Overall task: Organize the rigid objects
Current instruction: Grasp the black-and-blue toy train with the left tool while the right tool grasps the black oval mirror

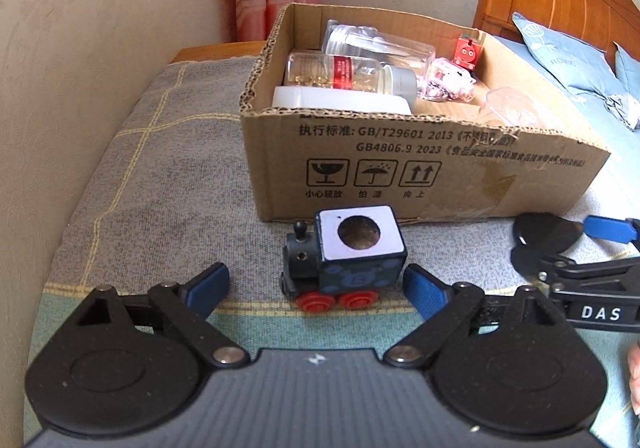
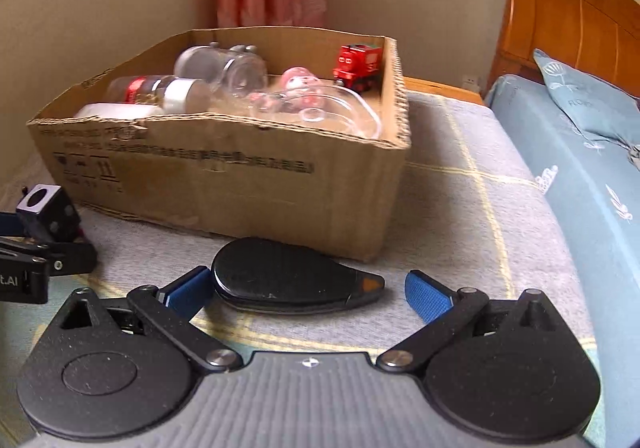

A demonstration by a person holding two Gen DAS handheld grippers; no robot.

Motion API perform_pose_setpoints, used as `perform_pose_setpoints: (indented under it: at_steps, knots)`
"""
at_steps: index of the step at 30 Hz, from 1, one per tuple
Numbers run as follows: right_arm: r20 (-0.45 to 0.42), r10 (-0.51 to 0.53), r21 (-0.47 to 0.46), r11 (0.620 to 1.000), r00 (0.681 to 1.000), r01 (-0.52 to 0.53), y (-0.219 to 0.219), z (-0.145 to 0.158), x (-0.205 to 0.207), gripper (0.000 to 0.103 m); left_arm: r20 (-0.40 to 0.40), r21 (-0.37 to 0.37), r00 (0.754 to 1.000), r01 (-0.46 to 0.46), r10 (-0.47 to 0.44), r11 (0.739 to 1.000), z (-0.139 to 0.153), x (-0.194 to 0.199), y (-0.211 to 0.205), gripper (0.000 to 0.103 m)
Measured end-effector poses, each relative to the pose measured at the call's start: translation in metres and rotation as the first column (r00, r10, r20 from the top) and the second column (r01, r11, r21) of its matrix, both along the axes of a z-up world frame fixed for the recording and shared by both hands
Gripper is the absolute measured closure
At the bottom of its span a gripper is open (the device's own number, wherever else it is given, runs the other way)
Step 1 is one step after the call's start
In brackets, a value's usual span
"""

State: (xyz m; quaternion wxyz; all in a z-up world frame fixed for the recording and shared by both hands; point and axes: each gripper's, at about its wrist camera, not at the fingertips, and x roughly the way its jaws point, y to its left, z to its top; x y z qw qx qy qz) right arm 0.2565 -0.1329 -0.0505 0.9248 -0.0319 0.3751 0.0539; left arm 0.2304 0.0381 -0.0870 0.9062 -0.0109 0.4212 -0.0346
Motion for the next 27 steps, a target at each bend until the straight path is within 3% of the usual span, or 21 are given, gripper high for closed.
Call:
perform_pose_setpoints:
  at_steps: [8,12,14,27]
  knots:
    - [0.013,-0.01,-0.001,1.0,1.0,0.01,-0.002,-0.002,-0.003,0.0,0.008,-0.034,1.0,0.002,-0.002,0.999,0.003,-0.002,-0.006,0.015]
    - [0.012,-0.015,-0.001,1.0,1.0,0.015,0.0,-0.002,-0.005,0.0,0.011,0.002,1.0,0.004,-0.004,1.0,0.005,-0.004,-0.011,0.043]
    - [0.011,-0.018,-0.001,1.0,1.0,0.018,0.001,-0.001,-0.008,0.0,0.01,-0.005,1.0,0.006,-0.006,1.0,0.006,-0.004,-0.011,0.046]
    - [0.031,-0.021,0.005,1.0,0.999,0.02,0.013,-0.002,-0.006,0.0,0.009,-0.023,1.0,0.004,-0.004,1.0,0.007,0.0,-0.006,0.047]
